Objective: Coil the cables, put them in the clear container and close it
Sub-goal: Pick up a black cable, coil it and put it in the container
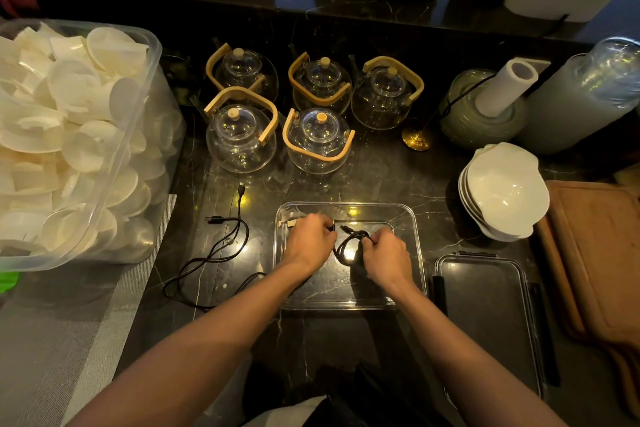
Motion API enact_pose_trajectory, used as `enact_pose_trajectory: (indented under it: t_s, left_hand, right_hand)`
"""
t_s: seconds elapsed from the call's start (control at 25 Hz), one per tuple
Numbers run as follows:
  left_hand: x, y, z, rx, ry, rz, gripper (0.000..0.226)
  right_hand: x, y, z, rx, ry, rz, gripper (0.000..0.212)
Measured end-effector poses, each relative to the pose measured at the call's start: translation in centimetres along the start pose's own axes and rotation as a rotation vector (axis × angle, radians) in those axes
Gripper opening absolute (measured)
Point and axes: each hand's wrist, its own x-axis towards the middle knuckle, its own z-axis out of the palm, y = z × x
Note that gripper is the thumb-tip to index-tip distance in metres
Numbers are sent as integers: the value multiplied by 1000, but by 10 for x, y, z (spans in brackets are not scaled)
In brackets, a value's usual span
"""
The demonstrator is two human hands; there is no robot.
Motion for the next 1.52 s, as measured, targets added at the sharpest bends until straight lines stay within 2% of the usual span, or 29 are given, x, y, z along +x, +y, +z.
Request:
enact_pose_trajectory:
  t_s: [0.16, 0.28, 0.4, 0.56, 0.68, 0.88, 1.08, 1.24, 1.52]
  left_hand:
    - [0, 4, 2, -28, -67, 25, 27]
    - [-1, 5, 5, -13, -125, 38, 44]
    - [-4, 6, 8, 50, -139, 76, 44]
    - [-7, 3, 4, 48, -111, 44, 24]
    - [-4, 2, 0, 16, -124, 10, 11]
    - [-3, -2, -5, -9, -111, -9, 11]
    - [0, -8, -5, -25, -120, -6, 14]
    - [0, -6, -4, -21, -134, 7, 11]
    - [-4, 5, -22, -64, -109, 72, 12]
  right_hand:
    - [7, -1, -2, 299, -35, 201, 9]
    - [9, 0, -4, 322, -83, 251, 4]
    - [5, 0, -1, 213, -84, 176, 5]
    - [5, -7, -6, 27, 0, -62, 11]
    - [9, -14, -10, -16, -9, -144, 9]
    - [12, -17, -12, 4, -48, -174, 15]
    - [4, -16, -14, -23, 41, -190, 22]
    - [-1, -11, -15, -79, 40, -149, 6]
    - [-9, -12, -16, -128, -13, -190, 9]
